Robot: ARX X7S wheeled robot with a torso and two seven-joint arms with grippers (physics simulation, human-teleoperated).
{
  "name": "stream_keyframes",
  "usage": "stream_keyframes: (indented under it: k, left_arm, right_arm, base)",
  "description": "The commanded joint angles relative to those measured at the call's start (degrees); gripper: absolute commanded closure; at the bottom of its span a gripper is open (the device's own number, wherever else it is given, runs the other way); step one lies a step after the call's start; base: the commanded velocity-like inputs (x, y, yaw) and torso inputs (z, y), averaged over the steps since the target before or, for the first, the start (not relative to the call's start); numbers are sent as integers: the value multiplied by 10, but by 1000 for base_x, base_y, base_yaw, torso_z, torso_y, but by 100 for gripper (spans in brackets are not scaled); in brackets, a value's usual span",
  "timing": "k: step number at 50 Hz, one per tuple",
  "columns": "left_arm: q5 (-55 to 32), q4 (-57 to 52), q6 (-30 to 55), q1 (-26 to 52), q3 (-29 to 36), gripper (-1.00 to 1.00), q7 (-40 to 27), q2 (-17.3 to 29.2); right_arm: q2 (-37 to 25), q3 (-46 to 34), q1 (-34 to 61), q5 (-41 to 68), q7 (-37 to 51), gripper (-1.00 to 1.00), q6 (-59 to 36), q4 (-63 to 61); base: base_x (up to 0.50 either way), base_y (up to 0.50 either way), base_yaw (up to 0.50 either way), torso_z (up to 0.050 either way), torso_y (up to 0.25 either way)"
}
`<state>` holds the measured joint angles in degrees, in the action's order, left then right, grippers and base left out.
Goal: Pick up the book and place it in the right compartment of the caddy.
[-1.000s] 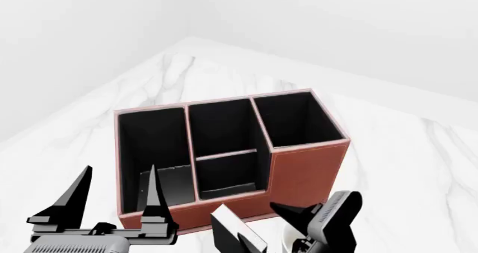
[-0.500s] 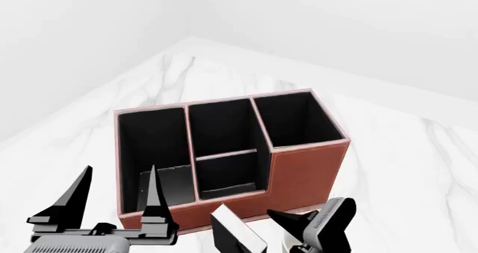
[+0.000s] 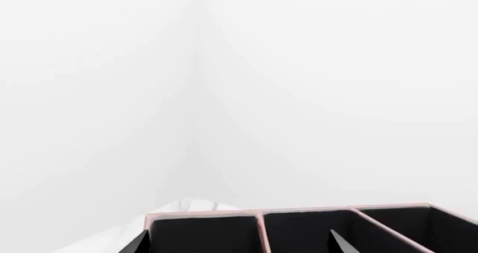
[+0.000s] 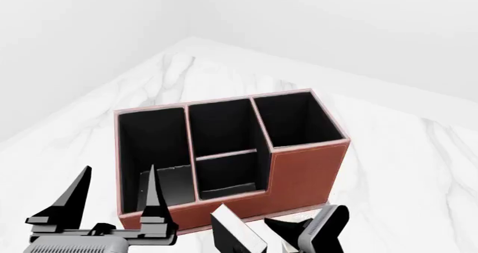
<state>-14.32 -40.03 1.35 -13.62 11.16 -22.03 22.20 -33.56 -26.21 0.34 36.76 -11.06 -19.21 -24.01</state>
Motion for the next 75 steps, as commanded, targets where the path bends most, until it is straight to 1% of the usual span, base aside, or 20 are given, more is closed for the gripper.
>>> stream_keyframes:
  k: [1,21,40,41,62,69,75]
  left_arm:
    - [-1,0,-1,0,0,-100,-2,2]
    - [-3,1,-2,1,2,-100,-6,4]
    - [-4,-1,-3,1,4,-100,-9,8]
    - [-4,-1,-4,1,4,-100,-9,8]
    - [-3,3,-4,3,10,-100,-11,10]
    - [-3,4,-4,5,11,-100,-12,10]
    - [-4,5,-4,4,12,-100,-12,11]
  right_arm:
    - [7,-4,-6,-4,-7,-100,13,22]
    - [18,-16,-19,-15,-21,-100,36,56]
    - [18,-19,-20,-16,-21,-100,38,59]
    - [18,-20,-19,-17,-20,100,38,60]
    - [7,-16,-19,-14,-11,100,36,35]
    - [-15,4,-22,-3,14,100,28,-20]
    - [-33,17,-9,11,38,100,2,-67]
  base:
    - [0,0,0,0,0]
    - [0,0,0,0,0]
    - [0,0,0,0,0]
    - [0,0,0,0,0]
    - [0,0,0,0,0]
    - [0,0,0,0,0]
    - [0,0,0,0,0]
